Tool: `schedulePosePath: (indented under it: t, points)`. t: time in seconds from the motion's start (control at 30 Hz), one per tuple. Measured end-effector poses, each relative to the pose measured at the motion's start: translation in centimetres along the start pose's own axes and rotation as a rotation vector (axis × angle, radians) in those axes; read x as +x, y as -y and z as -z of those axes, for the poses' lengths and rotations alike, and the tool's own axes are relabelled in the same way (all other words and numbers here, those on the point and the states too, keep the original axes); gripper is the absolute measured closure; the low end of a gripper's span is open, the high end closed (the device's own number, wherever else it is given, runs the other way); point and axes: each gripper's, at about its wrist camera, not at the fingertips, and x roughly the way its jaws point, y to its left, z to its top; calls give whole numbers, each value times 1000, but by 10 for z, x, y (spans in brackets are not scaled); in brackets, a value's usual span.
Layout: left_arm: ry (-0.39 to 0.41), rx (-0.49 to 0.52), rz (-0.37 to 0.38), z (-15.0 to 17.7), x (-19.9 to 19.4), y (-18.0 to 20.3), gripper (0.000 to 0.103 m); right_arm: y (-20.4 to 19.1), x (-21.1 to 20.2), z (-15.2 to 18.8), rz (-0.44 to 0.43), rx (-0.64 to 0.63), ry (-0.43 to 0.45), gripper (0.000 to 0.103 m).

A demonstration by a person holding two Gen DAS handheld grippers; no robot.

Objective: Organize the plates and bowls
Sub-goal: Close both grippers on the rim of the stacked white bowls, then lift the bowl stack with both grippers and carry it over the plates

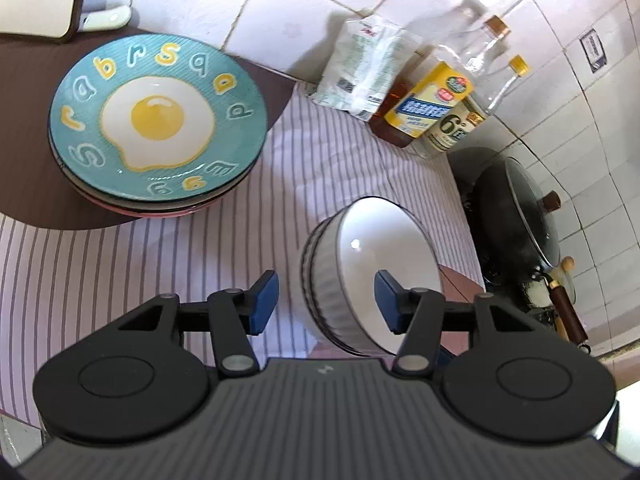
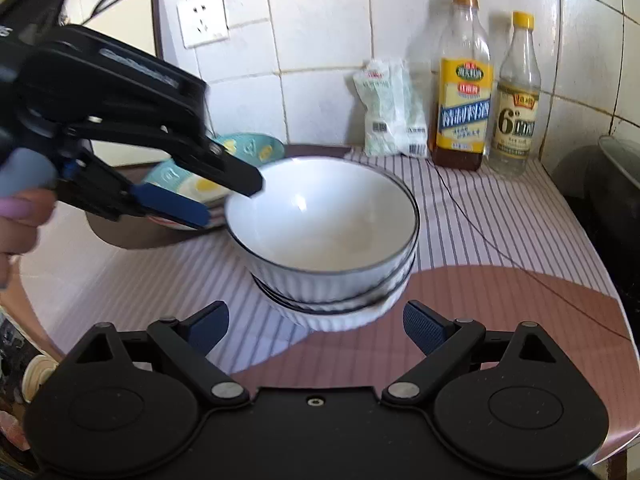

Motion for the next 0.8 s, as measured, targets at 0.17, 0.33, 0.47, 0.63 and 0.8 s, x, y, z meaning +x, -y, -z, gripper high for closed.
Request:
schedulePosePath:
  t: [0.17, 0.33, 0.47, 0.63, 0.8]
  points:
    - [-57, 19, -14, 0, 20, -8, 33, 7, 19, 10, -12, 16, 13, 7]
    - [-121, -1, 37, 0, 39, -15, 35, 10, 37, 19, -42, 24, 39, 7]
    - [-126, 13, 35, -1, 48, -13, 41, 13, 52, 19, -27, 33, 53, 6]
    - [-143, 84, 49, -5, 53, -5, 64, 12, 63, 17, -45, 25, 60, 6]
    - [-137, 76, 42, -6, 57, -8, 65, 13, 65, 16, -55, 20, 78, 6]
